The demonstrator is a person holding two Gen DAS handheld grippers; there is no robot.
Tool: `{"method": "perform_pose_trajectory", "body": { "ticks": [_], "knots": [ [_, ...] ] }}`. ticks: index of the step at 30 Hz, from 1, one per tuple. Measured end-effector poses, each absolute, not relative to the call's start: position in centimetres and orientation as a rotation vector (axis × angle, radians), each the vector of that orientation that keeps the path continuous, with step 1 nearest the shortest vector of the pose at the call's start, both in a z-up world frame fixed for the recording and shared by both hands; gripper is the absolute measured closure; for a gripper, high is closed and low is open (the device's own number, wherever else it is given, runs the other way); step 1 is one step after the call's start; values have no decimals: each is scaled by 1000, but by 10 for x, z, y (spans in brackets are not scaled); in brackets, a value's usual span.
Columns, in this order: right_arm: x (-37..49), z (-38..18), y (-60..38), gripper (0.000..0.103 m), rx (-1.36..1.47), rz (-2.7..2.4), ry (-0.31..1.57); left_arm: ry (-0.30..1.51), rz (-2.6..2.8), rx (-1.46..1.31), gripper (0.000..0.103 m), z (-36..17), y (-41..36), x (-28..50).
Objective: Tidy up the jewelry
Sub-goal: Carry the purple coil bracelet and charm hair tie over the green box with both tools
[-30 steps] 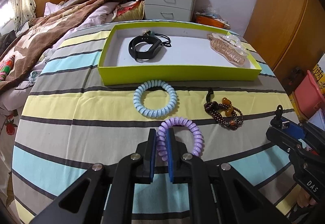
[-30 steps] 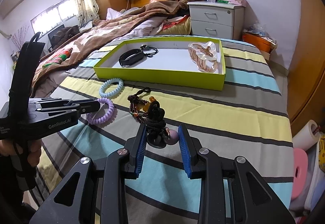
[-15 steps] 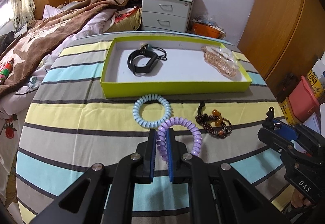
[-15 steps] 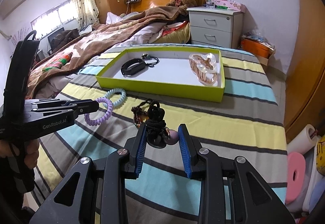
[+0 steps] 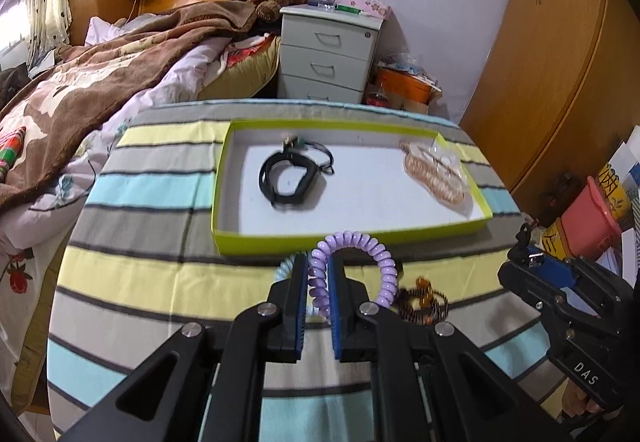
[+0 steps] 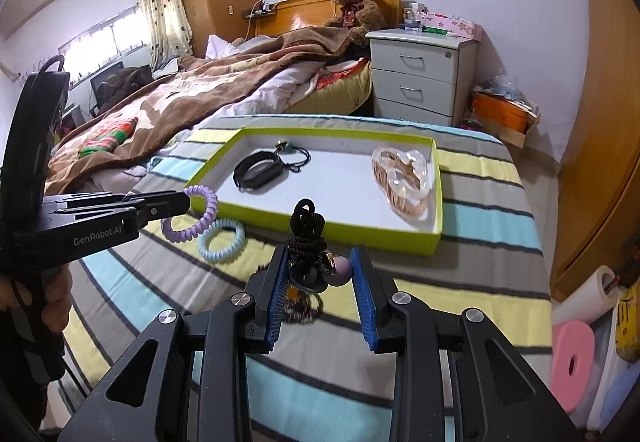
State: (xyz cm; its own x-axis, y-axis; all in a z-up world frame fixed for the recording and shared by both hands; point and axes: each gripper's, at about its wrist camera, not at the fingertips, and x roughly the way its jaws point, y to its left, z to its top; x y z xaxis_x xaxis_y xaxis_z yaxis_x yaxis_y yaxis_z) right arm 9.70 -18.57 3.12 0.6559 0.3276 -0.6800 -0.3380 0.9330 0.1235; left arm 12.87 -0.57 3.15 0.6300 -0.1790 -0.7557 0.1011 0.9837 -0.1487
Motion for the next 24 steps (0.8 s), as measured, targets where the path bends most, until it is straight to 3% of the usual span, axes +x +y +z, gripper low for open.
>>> {"method": "perform_pose_trajectory", "body": {
  "ticks": [24],
  "knots": [
    [180, 21, -180, 71, -23, 307, 825, 861, -211, -132, 93, 45, -9, 228]
  ]
}}
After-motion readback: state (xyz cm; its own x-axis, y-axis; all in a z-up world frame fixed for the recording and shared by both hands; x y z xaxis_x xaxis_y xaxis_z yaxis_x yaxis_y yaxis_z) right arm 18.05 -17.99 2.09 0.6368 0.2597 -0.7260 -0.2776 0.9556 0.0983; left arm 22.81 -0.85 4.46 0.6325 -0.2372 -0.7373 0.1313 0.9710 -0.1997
